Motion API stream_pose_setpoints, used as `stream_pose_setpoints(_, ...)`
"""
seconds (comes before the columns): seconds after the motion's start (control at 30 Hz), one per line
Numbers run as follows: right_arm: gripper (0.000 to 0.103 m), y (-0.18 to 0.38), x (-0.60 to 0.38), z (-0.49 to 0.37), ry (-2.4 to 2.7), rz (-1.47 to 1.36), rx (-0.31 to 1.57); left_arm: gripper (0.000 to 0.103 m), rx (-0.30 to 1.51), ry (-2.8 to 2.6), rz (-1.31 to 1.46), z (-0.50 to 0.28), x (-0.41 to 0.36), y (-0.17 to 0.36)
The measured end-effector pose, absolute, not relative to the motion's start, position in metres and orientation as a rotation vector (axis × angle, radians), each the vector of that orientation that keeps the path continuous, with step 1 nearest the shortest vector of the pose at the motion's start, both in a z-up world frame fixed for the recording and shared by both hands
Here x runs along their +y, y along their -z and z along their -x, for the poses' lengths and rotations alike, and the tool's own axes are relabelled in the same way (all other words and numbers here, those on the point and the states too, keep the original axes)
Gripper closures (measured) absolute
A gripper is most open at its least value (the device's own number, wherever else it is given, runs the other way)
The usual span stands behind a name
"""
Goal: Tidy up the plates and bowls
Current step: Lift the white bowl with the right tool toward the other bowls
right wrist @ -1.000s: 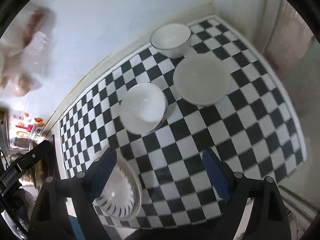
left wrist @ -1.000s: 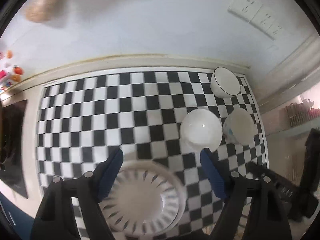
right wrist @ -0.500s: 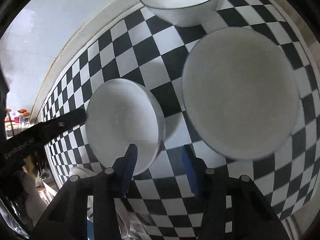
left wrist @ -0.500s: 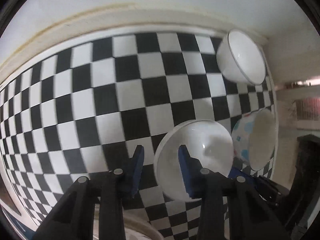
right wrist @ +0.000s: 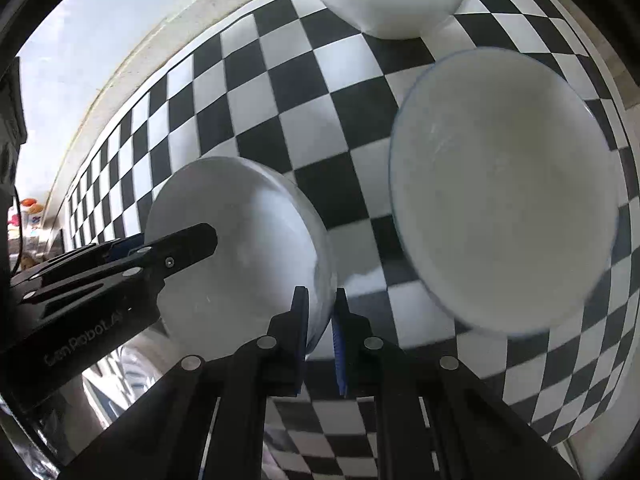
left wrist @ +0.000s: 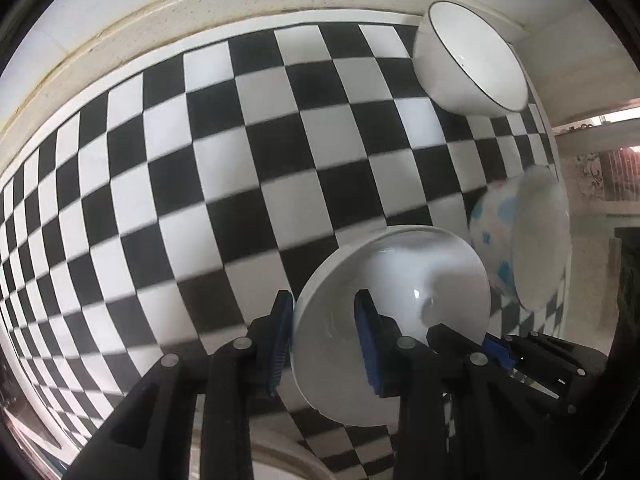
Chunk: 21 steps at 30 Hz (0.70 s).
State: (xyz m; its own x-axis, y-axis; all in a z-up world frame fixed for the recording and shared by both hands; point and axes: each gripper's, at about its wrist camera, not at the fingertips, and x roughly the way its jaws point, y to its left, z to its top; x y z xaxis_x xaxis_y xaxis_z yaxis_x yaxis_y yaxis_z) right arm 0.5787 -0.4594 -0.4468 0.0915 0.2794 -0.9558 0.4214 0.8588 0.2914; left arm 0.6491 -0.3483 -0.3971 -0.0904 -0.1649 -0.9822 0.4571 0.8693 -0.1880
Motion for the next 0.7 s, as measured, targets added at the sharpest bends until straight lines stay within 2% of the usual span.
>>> stream_pose_setpoints(0.33,0.09,0.42,-0.455,-0.51,0.107,-0.584,1.487,0.074,1.562,0.591,-0.221,-0.582,-0.348,0.372)
stream_pose_setpoints(0.7,0.09,0.453,-0.462,-0.456,0.123,-0.568,1.54,0.074,1.64,0.6,-0.27,-0.529,-0.376,0.408)
